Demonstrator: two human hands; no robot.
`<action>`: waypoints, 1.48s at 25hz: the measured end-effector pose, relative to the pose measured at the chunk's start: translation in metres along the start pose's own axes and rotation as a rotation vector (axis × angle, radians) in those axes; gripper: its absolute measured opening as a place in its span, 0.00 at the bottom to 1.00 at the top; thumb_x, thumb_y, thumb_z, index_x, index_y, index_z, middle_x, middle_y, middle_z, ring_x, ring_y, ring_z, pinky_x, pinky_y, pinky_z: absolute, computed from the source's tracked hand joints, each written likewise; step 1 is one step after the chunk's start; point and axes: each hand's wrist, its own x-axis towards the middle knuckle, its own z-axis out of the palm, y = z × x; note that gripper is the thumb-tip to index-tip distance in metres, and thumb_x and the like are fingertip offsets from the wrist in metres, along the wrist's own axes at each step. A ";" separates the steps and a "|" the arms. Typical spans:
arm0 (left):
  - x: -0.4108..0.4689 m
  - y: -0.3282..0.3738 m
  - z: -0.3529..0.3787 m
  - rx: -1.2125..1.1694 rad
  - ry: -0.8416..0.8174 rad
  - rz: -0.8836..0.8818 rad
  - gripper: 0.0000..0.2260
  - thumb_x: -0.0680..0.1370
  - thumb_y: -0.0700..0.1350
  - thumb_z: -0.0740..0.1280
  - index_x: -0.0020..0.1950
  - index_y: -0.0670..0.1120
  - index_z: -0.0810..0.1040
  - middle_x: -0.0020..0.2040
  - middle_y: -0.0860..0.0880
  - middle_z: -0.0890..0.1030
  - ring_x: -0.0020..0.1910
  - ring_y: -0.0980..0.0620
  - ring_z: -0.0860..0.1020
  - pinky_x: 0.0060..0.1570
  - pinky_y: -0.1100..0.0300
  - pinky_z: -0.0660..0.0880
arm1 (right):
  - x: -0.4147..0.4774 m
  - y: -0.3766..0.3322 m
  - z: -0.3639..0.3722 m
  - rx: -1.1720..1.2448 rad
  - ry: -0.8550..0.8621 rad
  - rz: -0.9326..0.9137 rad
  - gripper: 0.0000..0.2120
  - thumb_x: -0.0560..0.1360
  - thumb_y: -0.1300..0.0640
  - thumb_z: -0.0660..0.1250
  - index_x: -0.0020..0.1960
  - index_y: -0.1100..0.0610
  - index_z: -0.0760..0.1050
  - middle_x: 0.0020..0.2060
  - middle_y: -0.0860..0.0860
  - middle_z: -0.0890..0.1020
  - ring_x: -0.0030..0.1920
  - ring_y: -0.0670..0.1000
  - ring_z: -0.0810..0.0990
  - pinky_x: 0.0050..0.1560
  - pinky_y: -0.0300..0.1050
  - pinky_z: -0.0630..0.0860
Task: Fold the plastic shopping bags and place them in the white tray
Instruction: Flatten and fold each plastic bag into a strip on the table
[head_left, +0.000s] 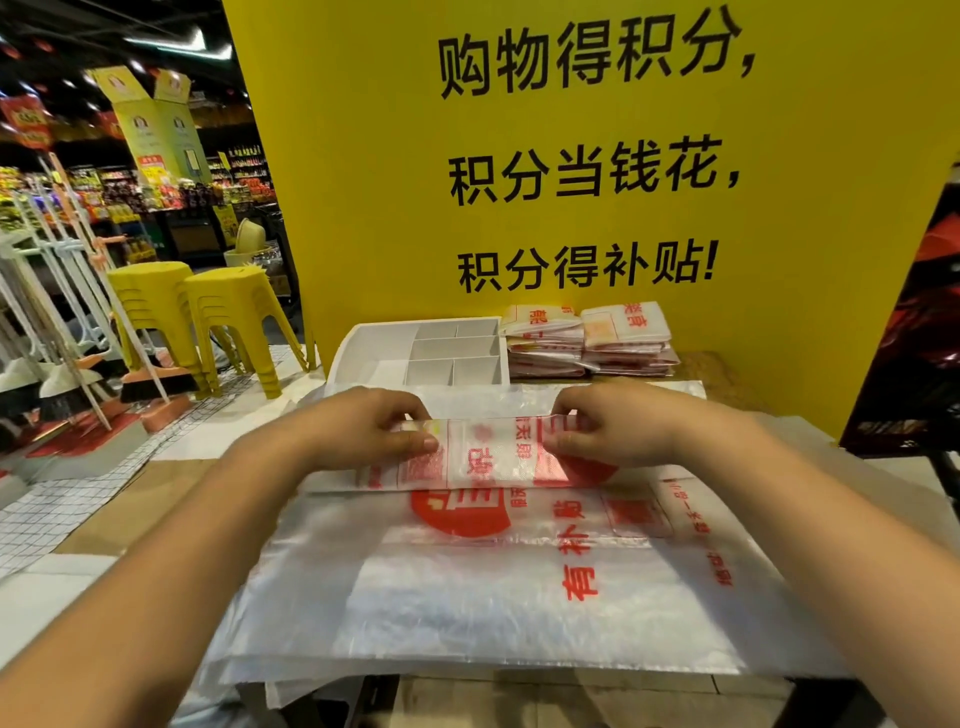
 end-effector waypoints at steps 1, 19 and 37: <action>0.002 -0.004 0.008 0.006 0.044 -0.007 0.17 0.77 0.61 0.67 0.64 0.57 0.76 0.55 0.56 0.80 0.51 0.56 0.77 0.51 0.60 0.73 | 0.001 0.003 0.006 -0.041 0.057 0.009 0.22 0.77 0.33 0.61 0.63 0.46 0.72 0.53 0.47 0.79 0.53 0.52 0.77 0.51 0.48 0.74; -0.012 0.001 0.071 0.042 -0.032 -0.080 0.25 0.83 0.63 0.43 0.81 0.62 0.45 0.82 0.56 0.42 0.80 0.53 0.40 0.78 0.48 0.37 | 0.003 -0.017 0.071 0.036 -0.037 -0.003 0.28 0.82 0.37 0.42 0.81 0.41 0.43 0.80 0.45 0.43 0.80 0.46 0.41 0.78 0.50 0.39; -0.026 0.001 0.037 0.464 -0.025 0.203 0.25 0.84 0.58 0.52 0.80 0.58 0.52 0.79 0.52 0.59 0.71 0.47 0.70 0.67 0.52 0.69 | -0.029 0.037 0.037 -0.165 0.033 -0.032 0.29 0.82 0.42 0.54 0.81 0.45 0.51 0.81 0.47 0.50 0.78 0.52 0.57 0.76 0.45 0.56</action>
